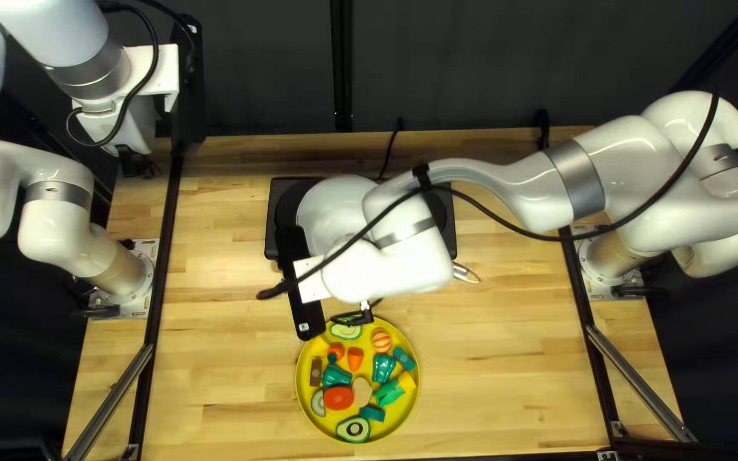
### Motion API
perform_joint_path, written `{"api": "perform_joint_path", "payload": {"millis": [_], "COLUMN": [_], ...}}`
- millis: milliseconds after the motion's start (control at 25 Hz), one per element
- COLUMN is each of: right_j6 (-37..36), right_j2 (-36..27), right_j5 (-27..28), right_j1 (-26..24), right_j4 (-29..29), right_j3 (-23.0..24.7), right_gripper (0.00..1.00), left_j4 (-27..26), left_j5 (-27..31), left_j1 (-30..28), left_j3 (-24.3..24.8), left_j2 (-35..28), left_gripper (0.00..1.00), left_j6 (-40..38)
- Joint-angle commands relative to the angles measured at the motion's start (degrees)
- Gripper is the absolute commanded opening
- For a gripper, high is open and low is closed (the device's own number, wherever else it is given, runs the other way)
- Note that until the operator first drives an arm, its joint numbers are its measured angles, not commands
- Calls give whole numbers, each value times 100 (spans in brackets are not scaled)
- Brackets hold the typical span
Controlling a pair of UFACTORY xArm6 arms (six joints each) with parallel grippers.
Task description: Pick up a pot and place it onto the stove surface, add food to pot
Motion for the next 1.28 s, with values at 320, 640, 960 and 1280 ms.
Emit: {"api": "perform_joint_path", "payload": {"millis": [320, 640, 960, 1280], "right_j6": [-355, -355, -476, -623], "right_j2": [354, 354, 362, 492], "right_j5": [-283, -283, -179, -299], "right_j1": [-284, -284, -311, -465], "right_j4": [-36, -36, -23, 27], "right_j3": [-258, -258, -262, -309], "right_gripper": [0, 0, 0, 0], "left_j4": [0, 0, 0, 0], "left_j5": [0, 0, 0, 0], "left_j1": [0, 0, 0, 0], "left_j3": [0, 0, 0, 0], "left_j2": [0, 0, 0, 0], "left_gripper": [100, 100, 100, 100], "left_j6": [0, 0, 0, 0]}}
